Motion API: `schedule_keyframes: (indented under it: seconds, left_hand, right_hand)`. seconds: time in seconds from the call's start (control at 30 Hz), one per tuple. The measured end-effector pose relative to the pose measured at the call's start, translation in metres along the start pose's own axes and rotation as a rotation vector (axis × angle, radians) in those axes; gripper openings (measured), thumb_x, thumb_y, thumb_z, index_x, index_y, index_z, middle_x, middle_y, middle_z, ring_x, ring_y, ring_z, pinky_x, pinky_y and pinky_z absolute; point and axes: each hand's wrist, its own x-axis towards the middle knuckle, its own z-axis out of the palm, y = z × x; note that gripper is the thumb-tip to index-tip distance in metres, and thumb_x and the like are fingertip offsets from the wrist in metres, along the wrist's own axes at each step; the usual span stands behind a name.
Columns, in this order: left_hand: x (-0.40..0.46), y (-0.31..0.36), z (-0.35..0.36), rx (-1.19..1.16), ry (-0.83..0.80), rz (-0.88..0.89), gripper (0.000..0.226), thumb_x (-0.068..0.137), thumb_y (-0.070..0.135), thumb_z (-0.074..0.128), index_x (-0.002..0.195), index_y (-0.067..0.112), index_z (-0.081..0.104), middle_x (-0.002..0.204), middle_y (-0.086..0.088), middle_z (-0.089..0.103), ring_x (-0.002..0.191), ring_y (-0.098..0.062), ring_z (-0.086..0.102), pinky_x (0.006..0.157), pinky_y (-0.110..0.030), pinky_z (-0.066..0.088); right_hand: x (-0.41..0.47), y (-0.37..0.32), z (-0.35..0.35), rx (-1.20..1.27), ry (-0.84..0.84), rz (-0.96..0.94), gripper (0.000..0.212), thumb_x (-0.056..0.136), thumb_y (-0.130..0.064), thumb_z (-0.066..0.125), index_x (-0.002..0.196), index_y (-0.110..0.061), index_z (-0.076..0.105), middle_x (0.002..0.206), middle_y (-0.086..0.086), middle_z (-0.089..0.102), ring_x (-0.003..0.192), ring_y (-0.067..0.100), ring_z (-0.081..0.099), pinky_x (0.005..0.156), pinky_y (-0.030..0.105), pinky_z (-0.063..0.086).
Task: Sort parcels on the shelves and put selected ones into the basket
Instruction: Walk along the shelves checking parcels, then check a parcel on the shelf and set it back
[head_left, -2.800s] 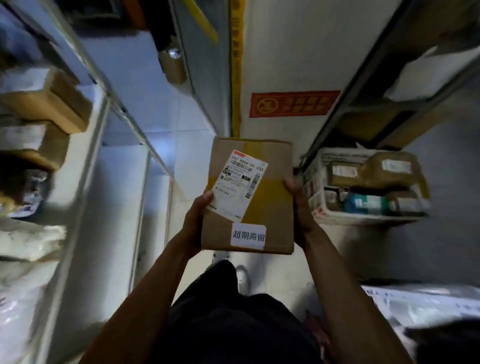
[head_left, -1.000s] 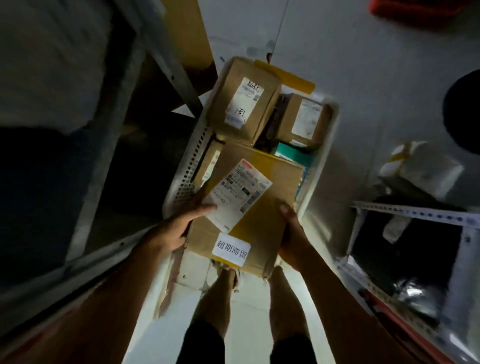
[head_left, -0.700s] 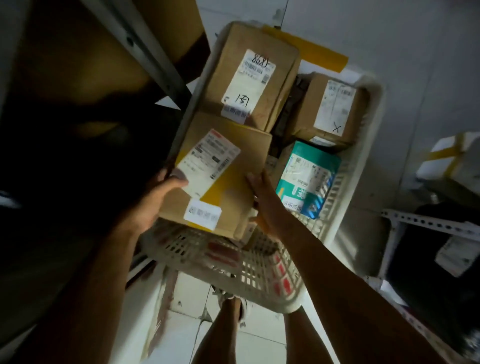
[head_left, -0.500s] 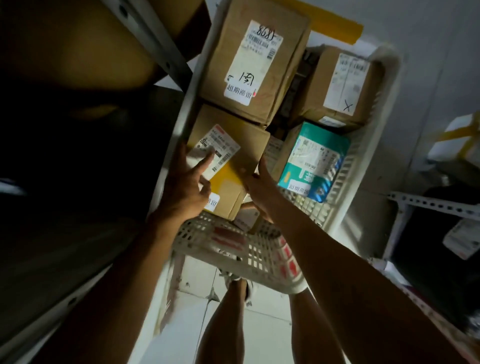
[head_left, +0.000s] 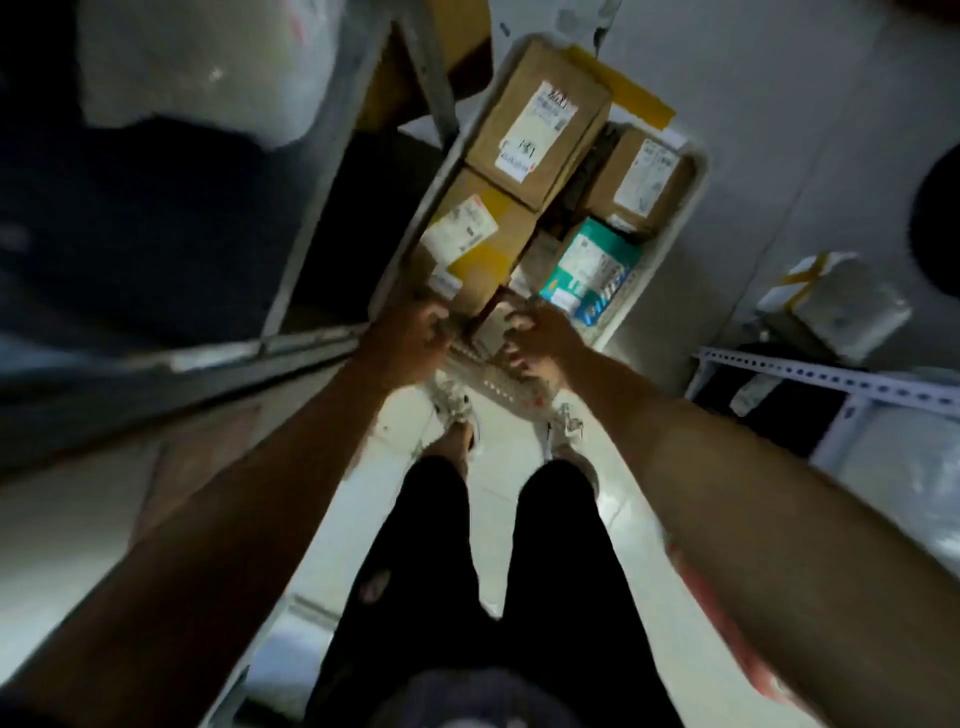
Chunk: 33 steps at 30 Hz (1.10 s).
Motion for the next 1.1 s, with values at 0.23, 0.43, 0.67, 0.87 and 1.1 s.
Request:
schedule_keyframes:
  seconds: [0.23,0.43,0.67,0.87,1.1]
  left_hand:
    - [-0.197,0.023,-0.013,-0.276,0.318,-0.177,0.030,0.095,0.025,0.063,0.125,0.020,0.066,0.111,-0.002,0.072,0.106,-0.019,0.067,0.092,-0.032,0.052]
    - [-0.341,0.023,0.036,-0.604,0.653,-0.491,0.026,0.094,0.025,0.059,0.119,0.025,0.067,0.085,0.014,0.066,0.092,-0.017,0.067,0.090,-0.034,0.053]
    - [-0.489,-0.007,0.118,-0.790,0.966,-0.811,0.027,0.092,0.028,0.062,0.118,0.026,0.069,0.095,0.009,0.068,0.101,-0.019,0.065,0.094,-0.040,0.053]
    - [-0.618,-0.017,0.220,-0.925,1.135,-1.080,0.027,0.093,0.032,0.061,0.118,0.027,0.068,0.098,0.010,0.068,0.100,-0.015,0.065,0.094,-0.033,0.052]
    - [-0.740,0.021,0.345,-1.140,1.411,-1.499,0.027,0.092,0.024,0.062,0.117,0.022,0.071,0.101,0.004,0.072,0.099,-0.018,0.067,0.087,-0.027,0.050]
  right_hand:
    - [-0.157,-0.070,-0.008,-0.760,-0.245,-0.297,0.063,0.081,-0.043,0.060,0.139,-0.019,0.055,0.133,0.015,0.062,0.120,0.035,0.060,0.097,0.042,0.051]
    - [-0.237,-0.101,0.047,-1.012,-0.482,-0.579,0.043,0.093,-0.018,0.067,0.135,-0.017,0.057,0.102,0.001,0.065,0.091,0.016,0.063,0.070,0.016,0.048]
    - [-0.340,-0.088,0.194,-1.295,-0.730,-0.812,0.042,0.092,-0.025,0.070,0.133,-0.022,0.060,0.117,0.003,0.064,0.105,0.020,0.062,0.092,0.029,0.049]
    - [-0.440,0.002,0.320,-1.508,-0.970,-0.979,0.041,0.092,-0.028,0.070,0.132,-0.020,0.062,0.105,0.002,0.063,0.089,0.014,0.058,0.078,0.020,0.047]
    - [-0.568,0.132,0.426,-1.649,-1.401,-1.079,0.041,0.094,-0.027,0.066,0.134,-0.022,0.059,0.112,0.002,0.067,0.095,0.018,0.065,0.071,0.023,0.047]
